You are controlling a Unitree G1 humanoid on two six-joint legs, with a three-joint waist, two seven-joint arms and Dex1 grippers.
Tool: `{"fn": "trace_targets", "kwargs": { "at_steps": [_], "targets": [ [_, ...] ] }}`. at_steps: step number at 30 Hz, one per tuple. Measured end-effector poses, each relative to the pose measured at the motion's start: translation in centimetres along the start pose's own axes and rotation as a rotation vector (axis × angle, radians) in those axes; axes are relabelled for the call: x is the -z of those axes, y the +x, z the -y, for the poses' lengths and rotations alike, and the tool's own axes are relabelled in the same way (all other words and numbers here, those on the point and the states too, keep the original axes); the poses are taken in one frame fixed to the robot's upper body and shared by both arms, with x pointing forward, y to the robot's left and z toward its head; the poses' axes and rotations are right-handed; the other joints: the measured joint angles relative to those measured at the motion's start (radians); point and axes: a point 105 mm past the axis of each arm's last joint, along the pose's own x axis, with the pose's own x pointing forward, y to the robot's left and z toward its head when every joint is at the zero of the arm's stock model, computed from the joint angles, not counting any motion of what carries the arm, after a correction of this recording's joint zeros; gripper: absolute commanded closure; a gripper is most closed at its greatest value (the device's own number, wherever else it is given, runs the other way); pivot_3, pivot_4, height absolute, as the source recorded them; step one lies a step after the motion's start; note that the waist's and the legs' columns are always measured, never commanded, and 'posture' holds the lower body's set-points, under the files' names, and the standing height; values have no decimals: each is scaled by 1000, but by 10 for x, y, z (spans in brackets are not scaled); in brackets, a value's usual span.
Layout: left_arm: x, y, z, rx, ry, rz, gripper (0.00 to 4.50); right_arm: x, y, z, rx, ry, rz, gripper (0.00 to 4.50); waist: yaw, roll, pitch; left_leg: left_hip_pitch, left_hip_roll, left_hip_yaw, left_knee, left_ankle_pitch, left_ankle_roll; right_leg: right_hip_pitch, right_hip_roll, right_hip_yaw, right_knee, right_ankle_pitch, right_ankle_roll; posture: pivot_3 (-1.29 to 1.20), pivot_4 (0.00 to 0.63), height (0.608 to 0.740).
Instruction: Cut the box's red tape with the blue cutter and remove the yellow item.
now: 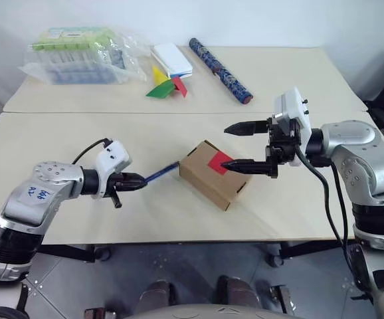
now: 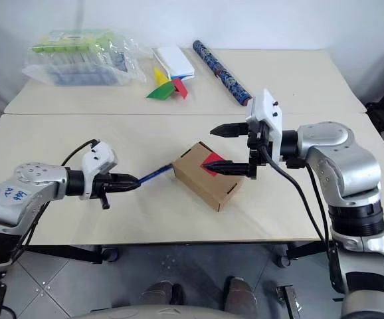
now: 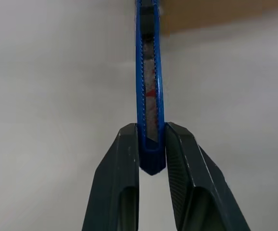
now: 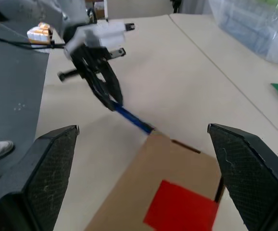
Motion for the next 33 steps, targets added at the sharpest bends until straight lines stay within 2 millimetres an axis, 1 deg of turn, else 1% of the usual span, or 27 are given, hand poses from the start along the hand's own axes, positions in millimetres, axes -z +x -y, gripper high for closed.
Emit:
{"fn": "trace_targets", "kwargs": {
  "at_steps": [3, 6, 9, 14, 19, 21, 23, 26, 29, 33],
  "targets": [
    [8, 2, 3, 106, 62, -41, 4067, 2, -4, -11, 19, 4, -23, 0, 5, 0, 0, -1, 0, 1, 0, 0, 0, 0, 0, 0, 0, 0, 0, 0, 150, 740],
    [9, 4, 5, 171, 125, -71, 4067, 1, -5, -20, 42, 13, -25, 0, 4, 0, 0, -1, 0, 1, 0, 0, 0, 0, 0, 0, -1, 0, 0, 0, 150, 740],
    [11, 5, 5, 202, 171, -98, 4067, -1, -6, -25, 69, 21, -17, 0, 3, 0, 0, -1, 0, 1, 0, 0, 1, 0, 0, 0, 0, 0, 0, 0, 150, 740],
    [18, 7, 14, 305, 237, -136, 4067, 0, -6, -33, 90, 48, -19, 0, 0, 0, 0, -1, 0, 0, 0, 0, 1, 0, 0, -1, 0, 0, 0, 0, 150, 740],
    [14, 13, 21, 364, 284, -118, 4067, 6, -9, -36, 127, 66, -44, 0, 3, 0, 0, -1, 0, 0, 1, 0, 1, 0, 0, 0, 0, 0, 0, 0, 150, 740],
    [8, 22, 30, 398, 316, -98, 4067, 9, -9, -37, 145, 78, -55, 0, 5, 0, 0, -1, 0, 0, 1, 0, 1, 0, 0, 0, 0, 0, 0, 0, 150, 740],
    [5, 29, 39, 436, 348, -94, 4067, 9, -6, -41, 140, 85, -60, 0, 7, -1, 0, -1, 0, 0, 1, 0, 1, 0, 0, 0, 0, 0, 0, 0, 150, 740],
    [9, 32, 38, 425, 362, -128, 4067, 11, 1, -50, 123, 84, -88, 0, 2, 0, 0, -1, 1, 0, 1, 0, 1, 0, 1, 0, 0, 0, 0, 0, 150, 740],
    [12, 33, 36, 409, 381, -148, 4067, 20, 11, -58, 103, 94, -137, 575, 0, 0, 0, -1, 1, -1, 1, 0, 1, 0, 1, 0, 0, 0, 0, 0, 150, 740],
    [13, 32, 38, 402, 391, -148, 4067, 33, 18, -71, 74, 97, -231, 1920, 0, 0, 0, -1, 1, -7, 1, 0, 1, 0, 1, 0, 0, 0, 0, 0, 150, 740]
  ]
}}
